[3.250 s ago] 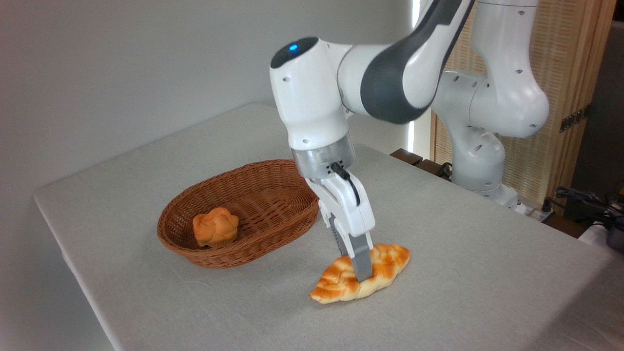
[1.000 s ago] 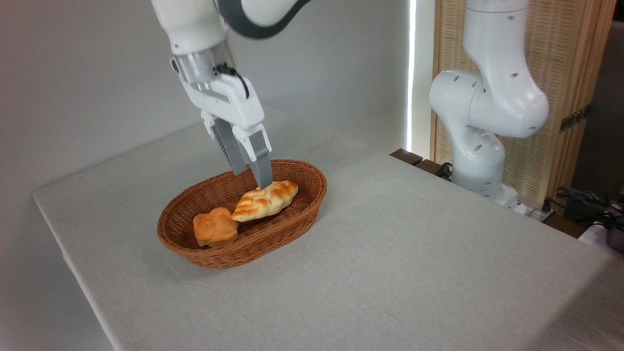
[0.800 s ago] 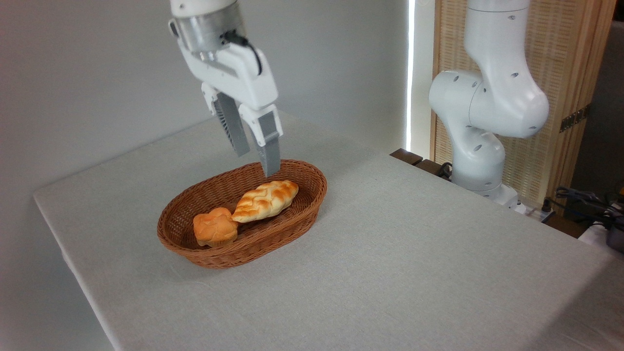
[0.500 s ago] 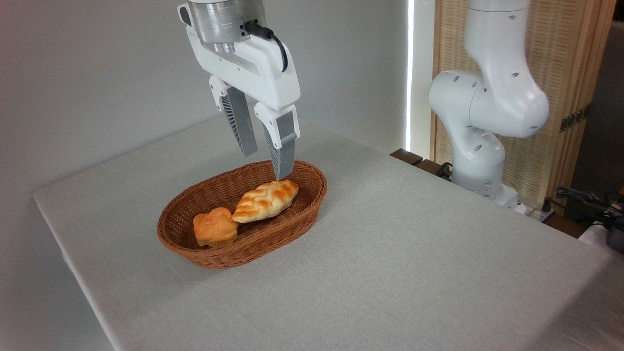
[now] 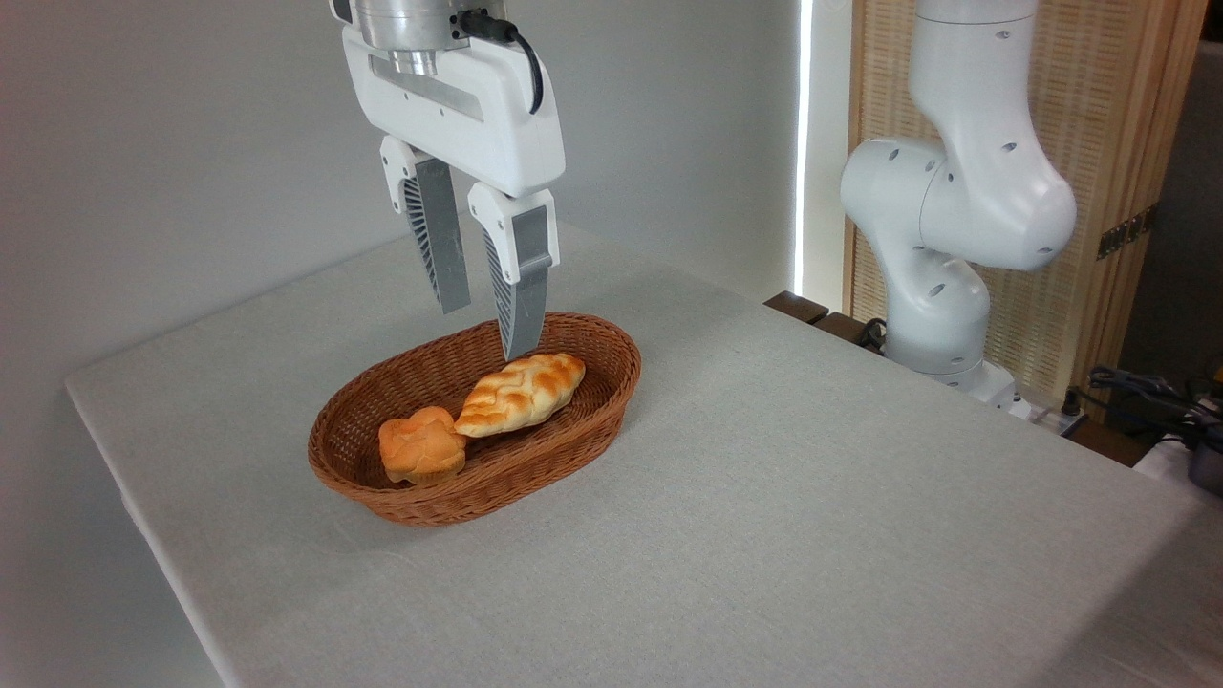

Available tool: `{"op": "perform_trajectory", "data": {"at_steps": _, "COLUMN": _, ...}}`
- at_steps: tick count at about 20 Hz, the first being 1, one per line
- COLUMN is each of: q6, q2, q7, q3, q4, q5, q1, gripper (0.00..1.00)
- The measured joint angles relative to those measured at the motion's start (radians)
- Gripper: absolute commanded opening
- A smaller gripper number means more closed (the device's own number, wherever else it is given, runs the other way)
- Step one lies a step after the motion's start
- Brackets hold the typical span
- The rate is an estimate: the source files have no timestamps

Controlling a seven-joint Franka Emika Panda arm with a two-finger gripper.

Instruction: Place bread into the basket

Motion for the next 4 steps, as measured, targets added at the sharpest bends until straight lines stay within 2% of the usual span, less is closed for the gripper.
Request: {"op": "perform_trajectory", "data": {"at_steps": 4, "q6": 0.001, "q2": 0.001, "q7": 0.000, "q3": 0.000, "q4": 0.000, "q5": 0.003, "q1": -0.002, "gripper": 1.00}}
